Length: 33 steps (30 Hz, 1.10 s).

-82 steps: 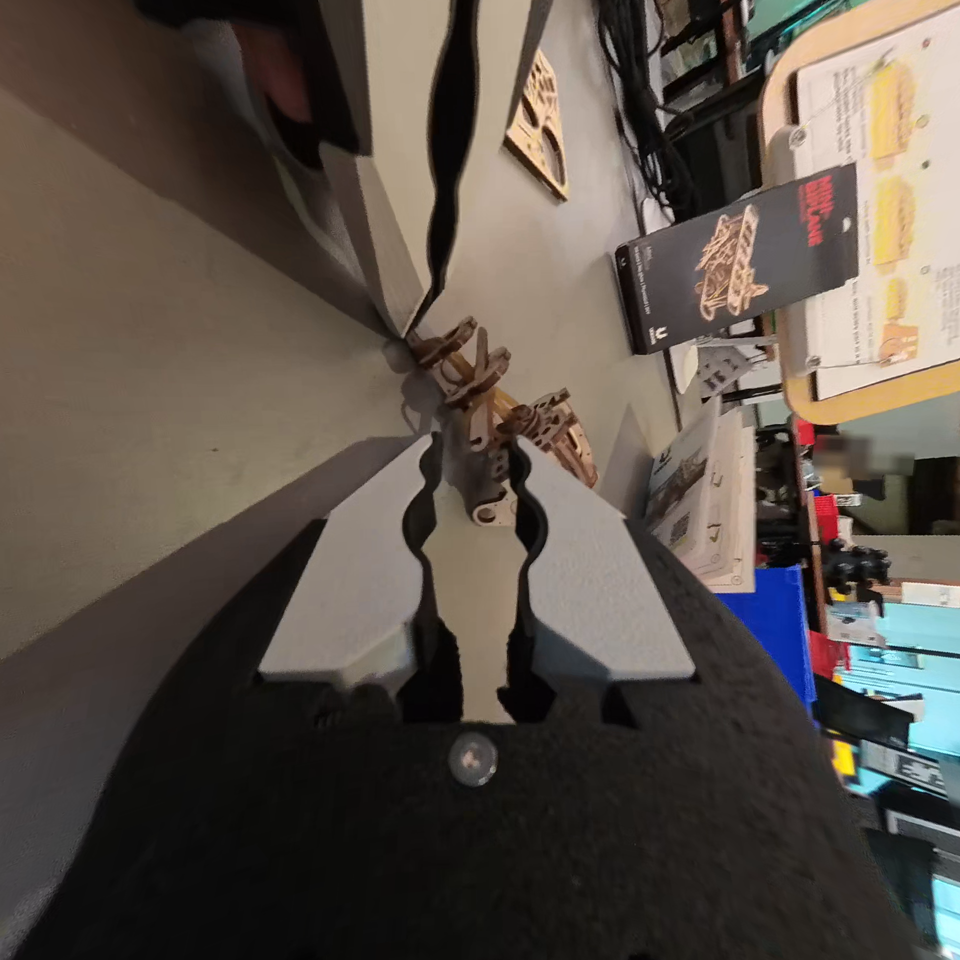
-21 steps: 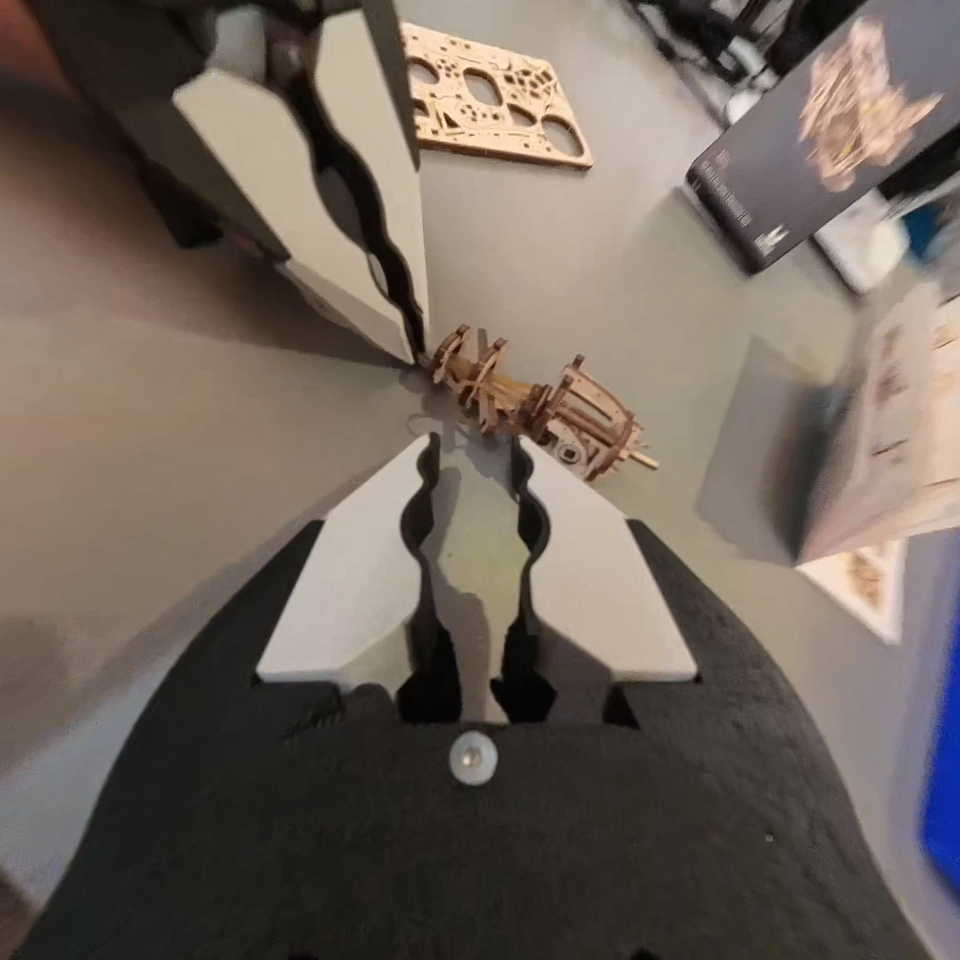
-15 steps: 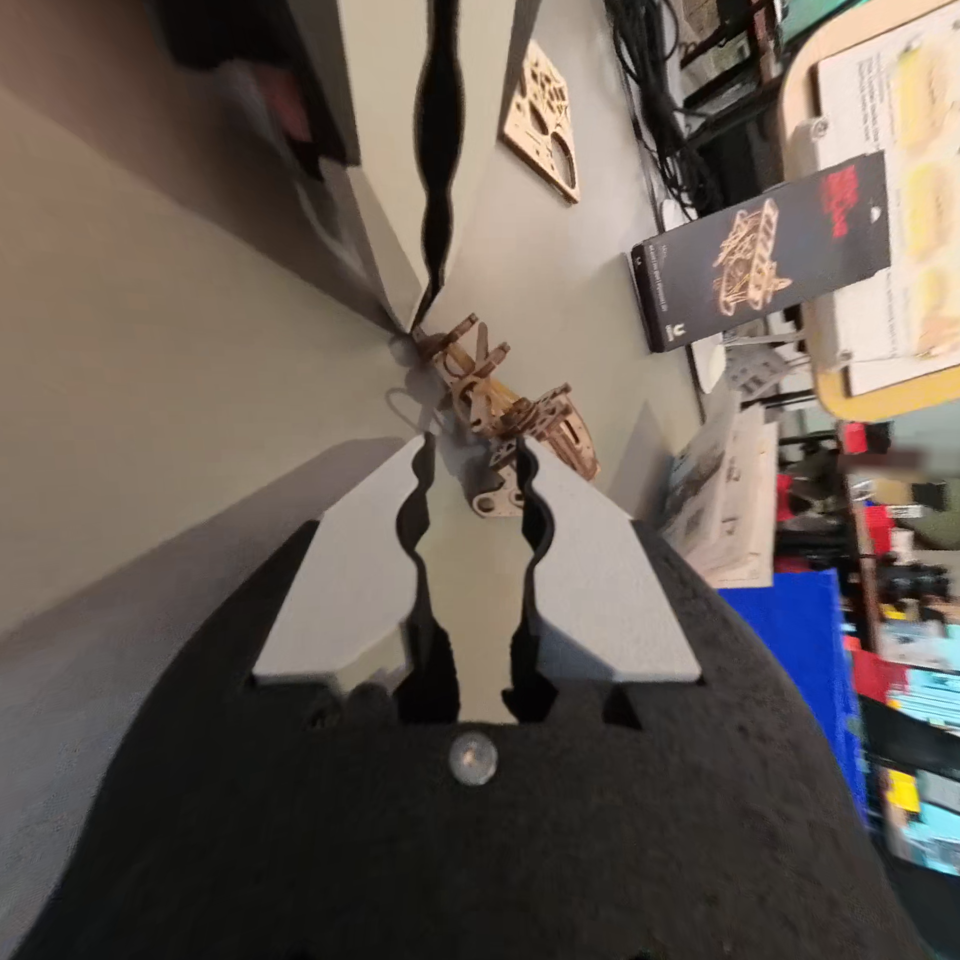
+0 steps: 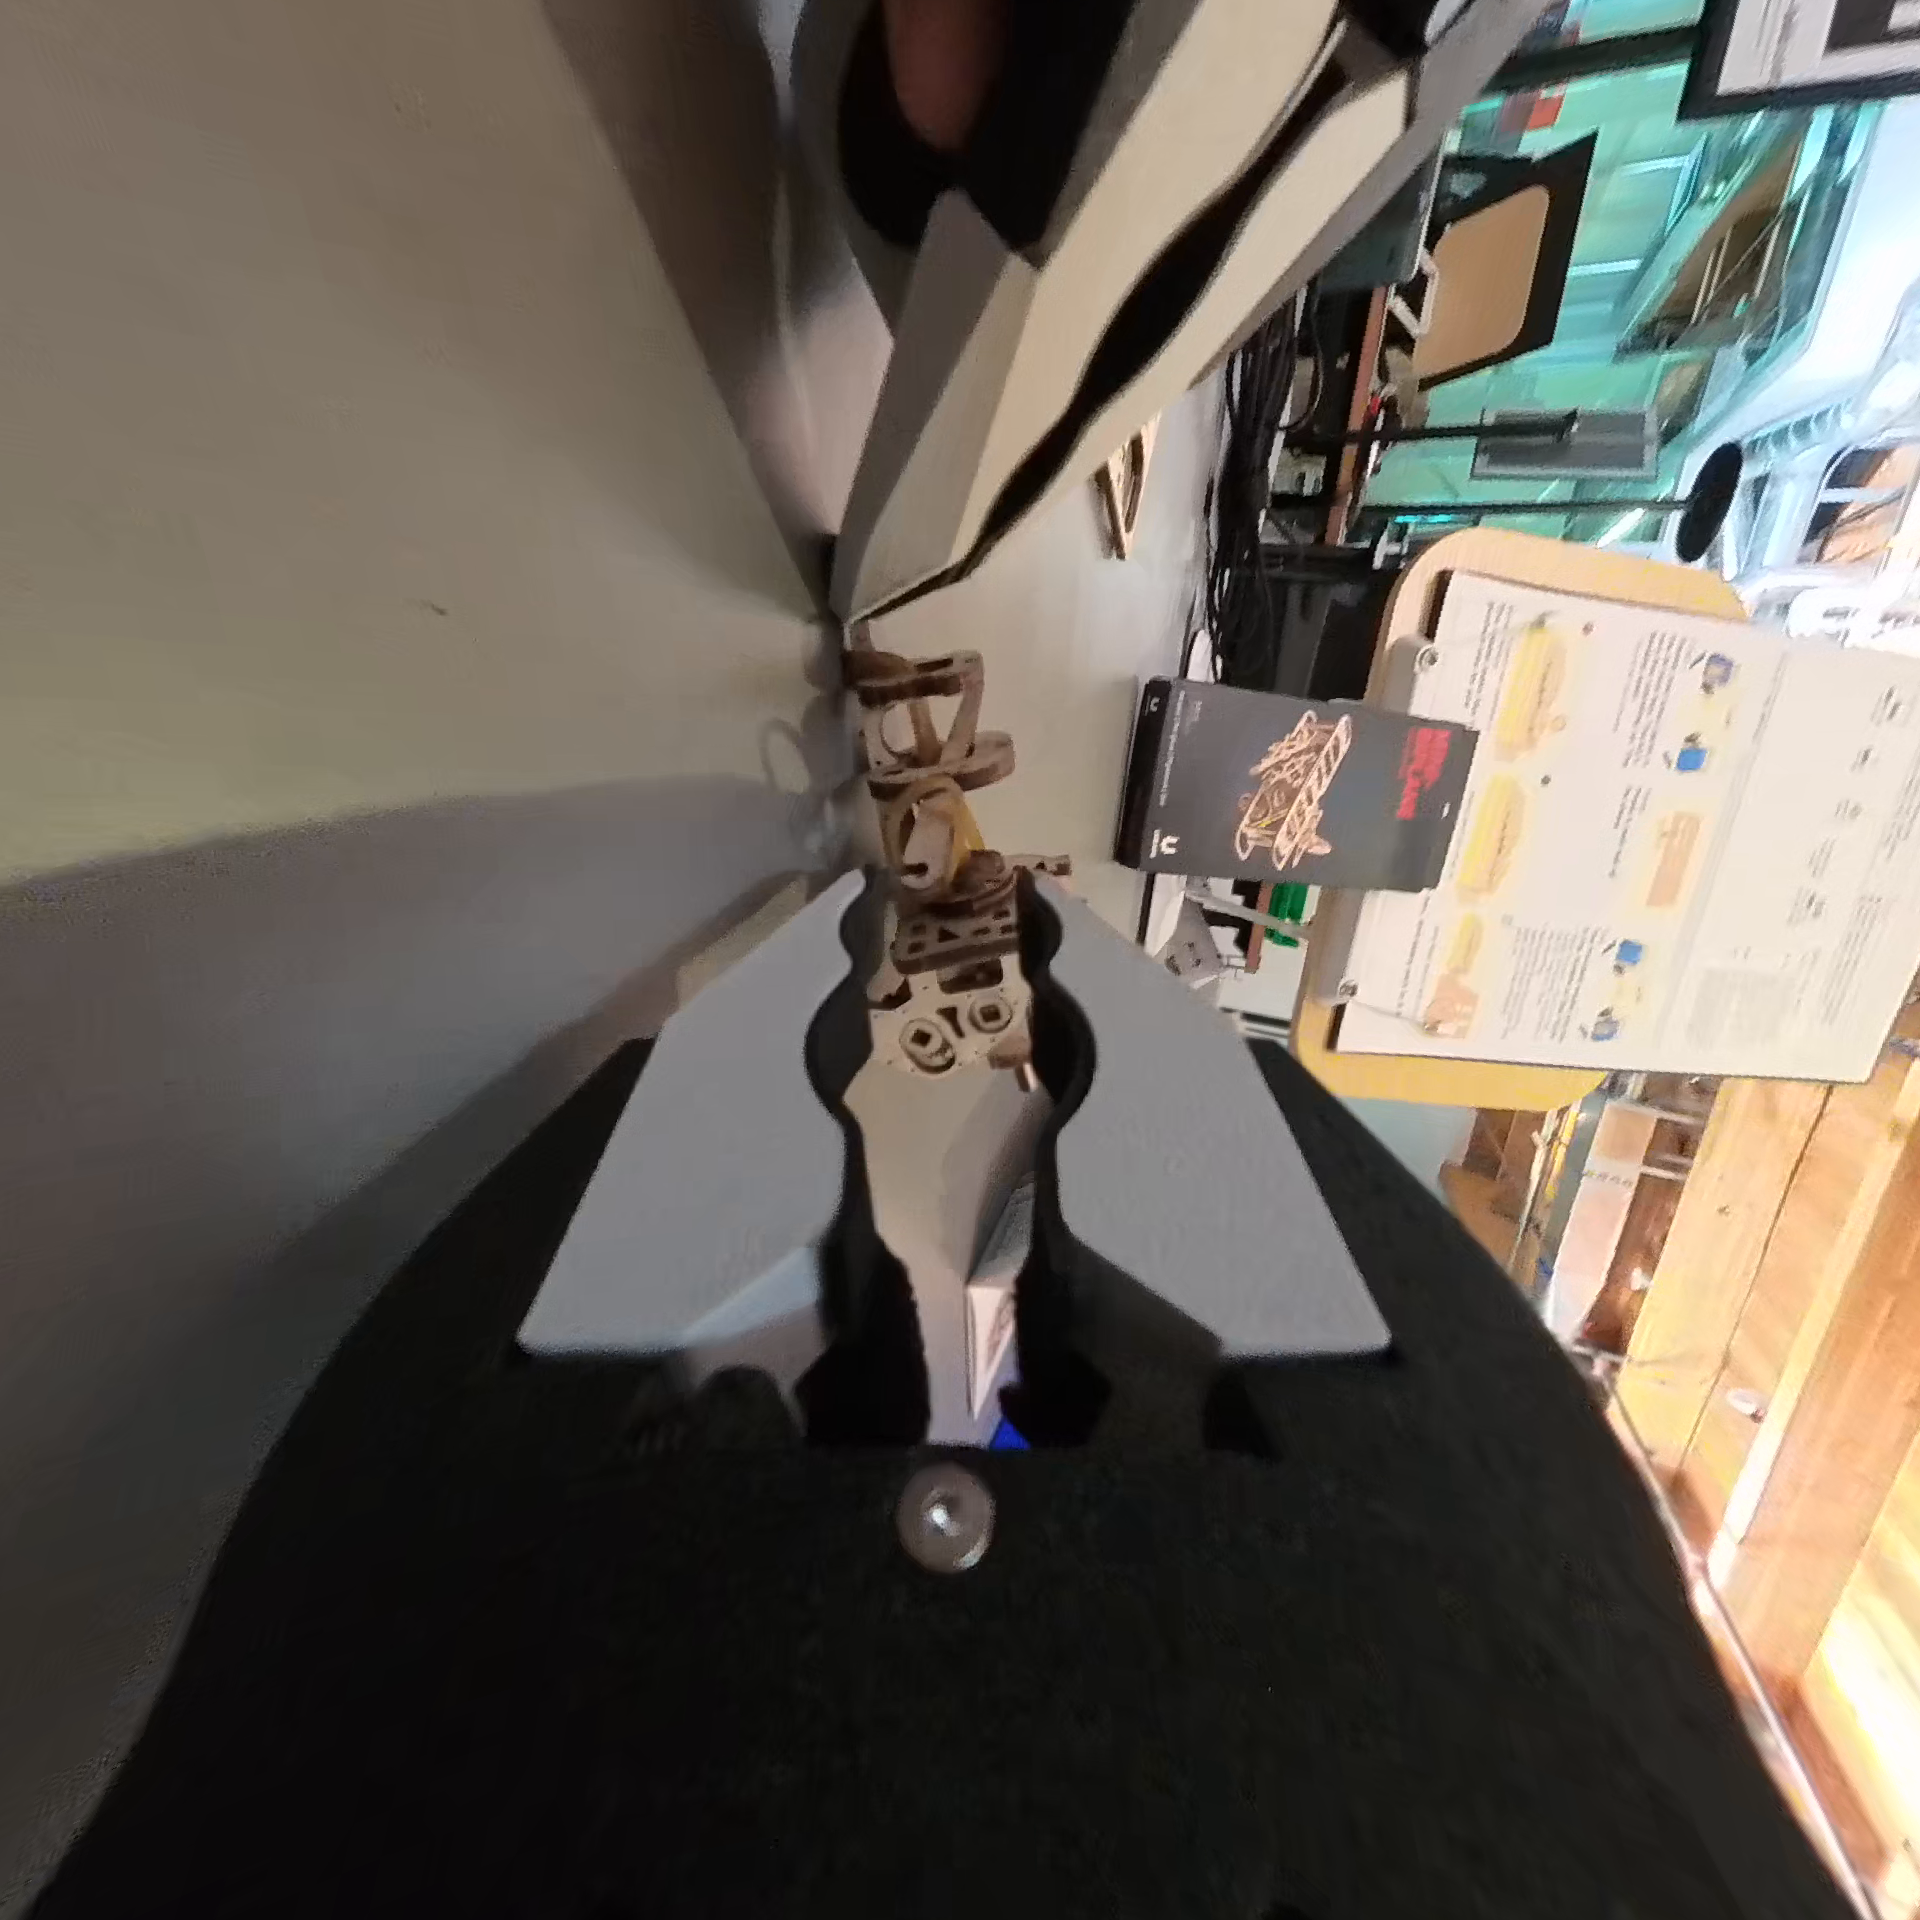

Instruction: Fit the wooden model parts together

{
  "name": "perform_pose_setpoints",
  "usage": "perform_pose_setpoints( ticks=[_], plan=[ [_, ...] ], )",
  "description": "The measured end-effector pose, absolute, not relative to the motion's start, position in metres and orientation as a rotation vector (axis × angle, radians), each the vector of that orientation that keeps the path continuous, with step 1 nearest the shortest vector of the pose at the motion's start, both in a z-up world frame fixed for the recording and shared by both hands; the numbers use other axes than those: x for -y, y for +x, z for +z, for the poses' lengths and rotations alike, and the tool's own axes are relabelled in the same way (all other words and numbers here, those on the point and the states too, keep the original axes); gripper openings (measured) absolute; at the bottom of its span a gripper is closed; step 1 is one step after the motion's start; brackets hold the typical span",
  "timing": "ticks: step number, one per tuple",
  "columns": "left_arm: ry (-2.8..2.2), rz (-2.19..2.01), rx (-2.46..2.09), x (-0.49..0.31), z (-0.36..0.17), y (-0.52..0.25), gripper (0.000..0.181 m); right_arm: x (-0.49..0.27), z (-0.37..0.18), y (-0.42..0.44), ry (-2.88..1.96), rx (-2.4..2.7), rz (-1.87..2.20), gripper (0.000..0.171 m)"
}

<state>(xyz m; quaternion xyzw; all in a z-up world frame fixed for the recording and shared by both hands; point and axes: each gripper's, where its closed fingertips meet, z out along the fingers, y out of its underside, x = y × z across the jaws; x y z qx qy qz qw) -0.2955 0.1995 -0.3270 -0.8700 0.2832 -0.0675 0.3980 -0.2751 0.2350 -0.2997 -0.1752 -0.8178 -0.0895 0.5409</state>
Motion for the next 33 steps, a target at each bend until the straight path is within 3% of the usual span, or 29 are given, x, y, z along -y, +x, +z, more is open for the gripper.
perform_pose_setpoints(
  ticks=[14,33],
  plan=[
    [-2.204,-0.173,-0.716,-0.1995,-0.327,-0.2954,0.002,-0.2319,-0.3031,-0.2767,-0.409,1.949,-0.196,0.008],
    [-2.204,-0.174,-0.716,-0.1999,-0.3271,-0.2952,0.002,-0.2322,-0.3038,-0.2781,-0.484,1.969,-0.133,0.007]
  ],
)
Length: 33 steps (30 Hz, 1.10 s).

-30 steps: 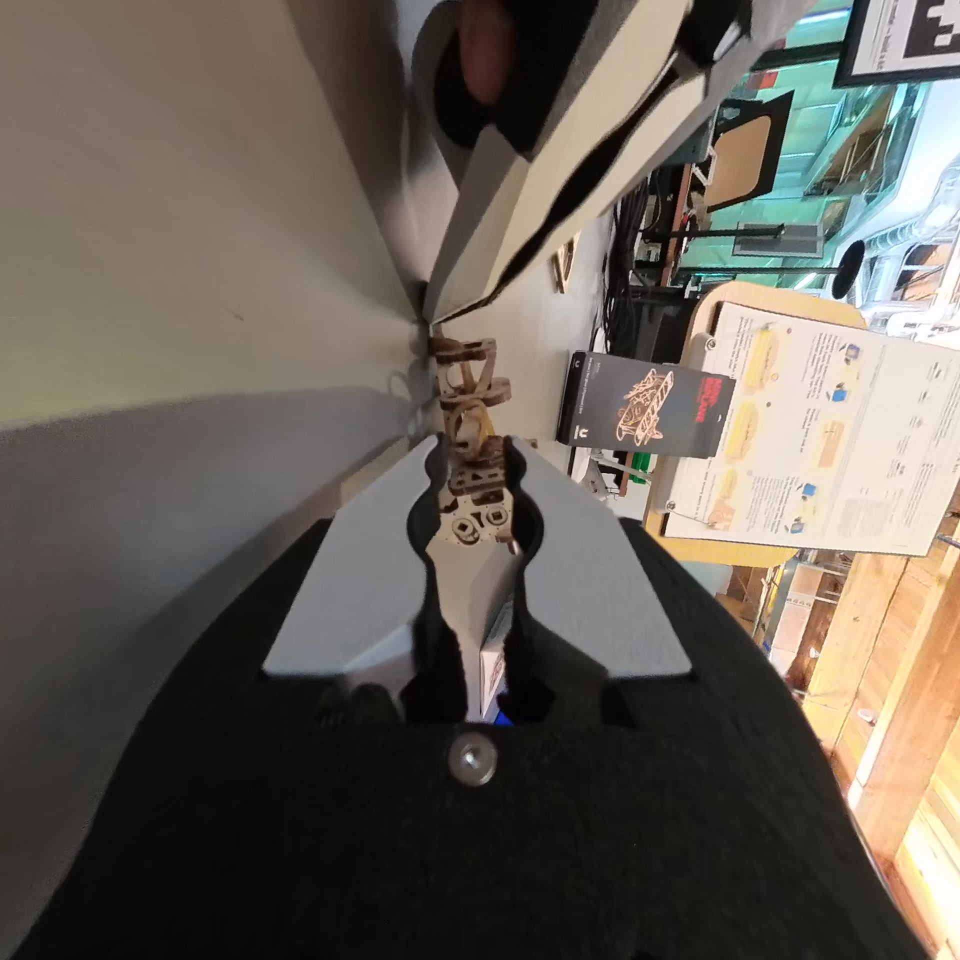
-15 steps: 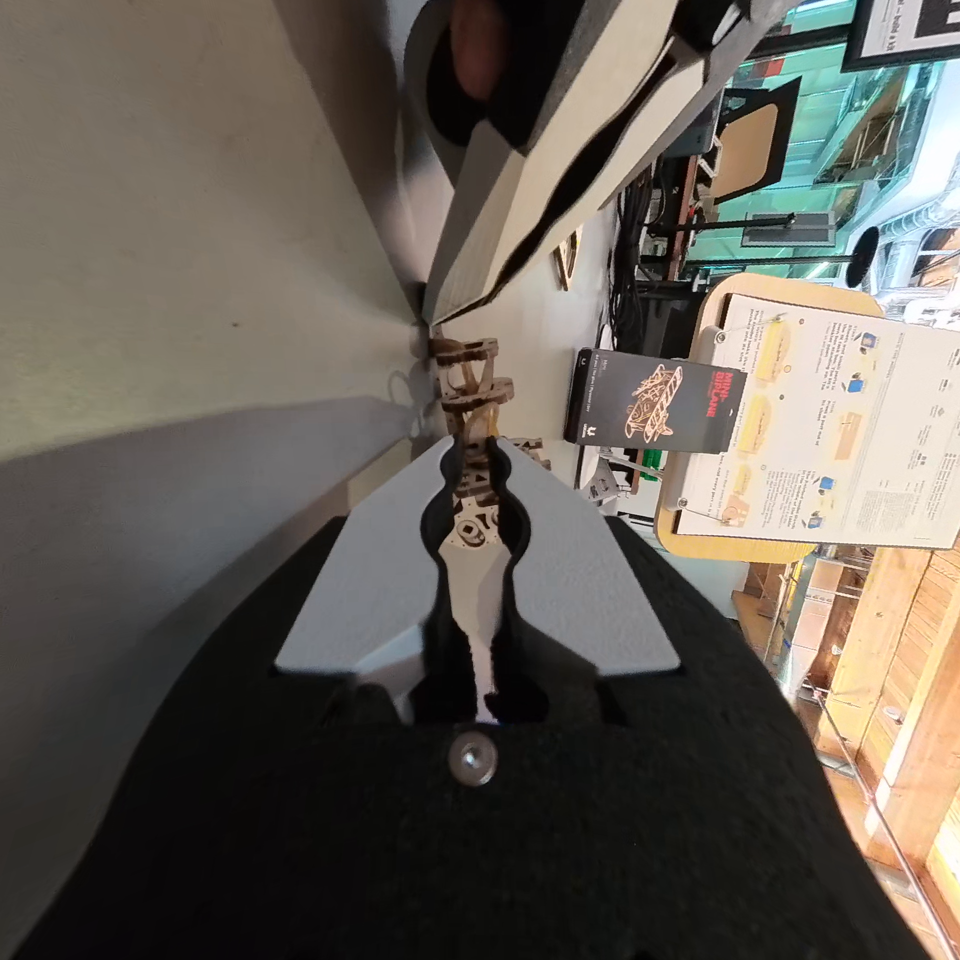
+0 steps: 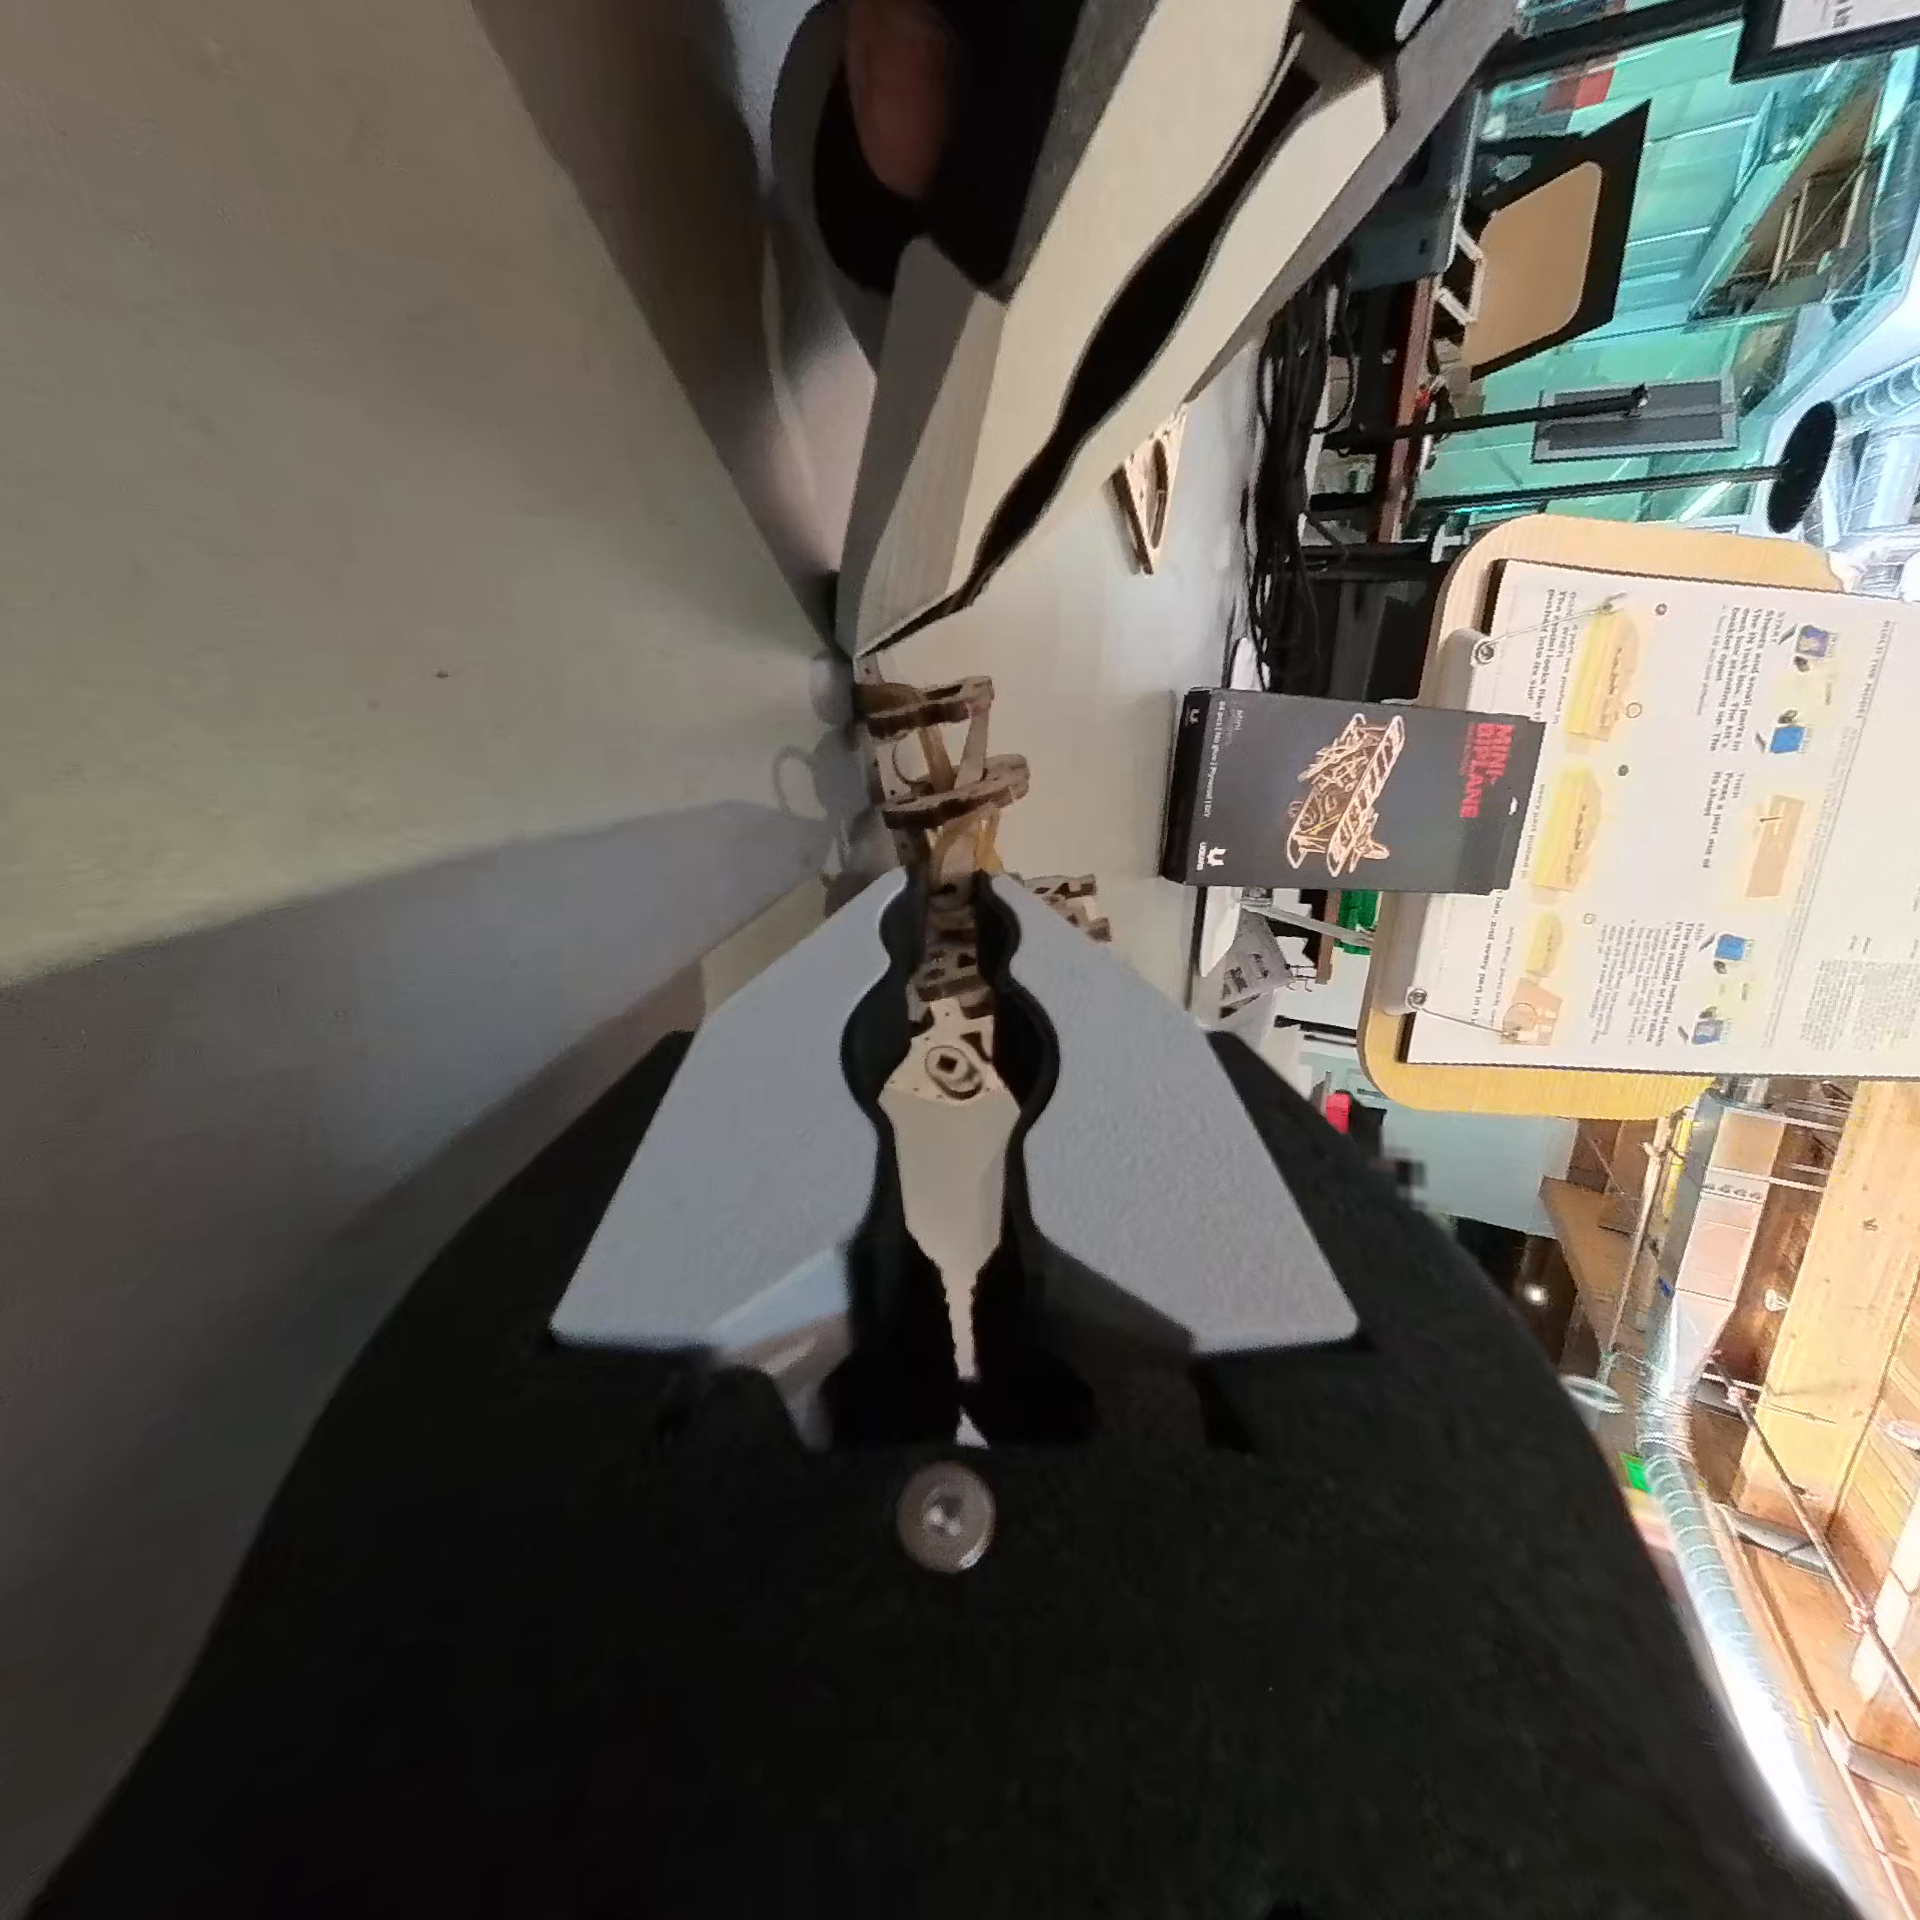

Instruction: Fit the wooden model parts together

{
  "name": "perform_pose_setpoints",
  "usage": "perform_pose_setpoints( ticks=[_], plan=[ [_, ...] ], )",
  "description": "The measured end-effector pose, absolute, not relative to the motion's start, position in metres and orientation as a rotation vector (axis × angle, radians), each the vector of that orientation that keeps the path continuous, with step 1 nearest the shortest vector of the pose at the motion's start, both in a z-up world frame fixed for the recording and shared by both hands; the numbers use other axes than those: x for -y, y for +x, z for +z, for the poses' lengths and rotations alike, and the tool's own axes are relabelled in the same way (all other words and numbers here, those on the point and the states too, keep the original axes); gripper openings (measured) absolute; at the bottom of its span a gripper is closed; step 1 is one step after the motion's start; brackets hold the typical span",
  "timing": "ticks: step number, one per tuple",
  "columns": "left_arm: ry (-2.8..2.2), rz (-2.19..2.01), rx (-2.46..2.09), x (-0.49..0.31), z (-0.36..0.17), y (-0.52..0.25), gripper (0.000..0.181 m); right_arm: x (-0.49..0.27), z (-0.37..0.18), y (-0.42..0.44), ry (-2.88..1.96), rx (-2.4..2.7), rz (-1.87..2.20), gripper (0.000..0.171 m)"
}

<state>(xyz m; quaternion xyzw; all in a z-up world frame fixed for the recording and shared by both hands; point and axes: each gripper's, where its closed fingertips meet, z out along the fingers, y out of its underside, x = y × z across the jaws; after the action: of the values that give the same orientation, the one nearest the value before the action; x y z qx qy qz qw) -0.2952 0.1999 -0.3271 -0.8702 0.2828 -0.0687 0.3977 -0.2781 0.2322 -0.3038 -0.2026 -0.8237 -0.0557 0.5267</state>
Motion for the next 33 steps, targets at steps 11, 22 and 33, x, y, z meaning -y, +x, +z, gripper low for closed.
perform_pose_setpoints(
  ticks=[11,22,33],
  plan=[
    [-2.201,-0.169,-0.718,-0.2,-0.327,-0.295,0.002,-0.232,-0.304,-0.276,-0.704,2.038,0.041,0.007],
    [-2.189,-0.211,-0.632,-0.196,-0.319,-0.307,0.008,-0.229,-0.3,-0.276,-0.981,2.052,0.29,0.008],
    [-2.161,-0.808,-0.565,-0.219,-0.293,-0.325,0.009,-0.229,-0.3,-0.276,-0.904,2.041,0.24,0.007]
  ],
)
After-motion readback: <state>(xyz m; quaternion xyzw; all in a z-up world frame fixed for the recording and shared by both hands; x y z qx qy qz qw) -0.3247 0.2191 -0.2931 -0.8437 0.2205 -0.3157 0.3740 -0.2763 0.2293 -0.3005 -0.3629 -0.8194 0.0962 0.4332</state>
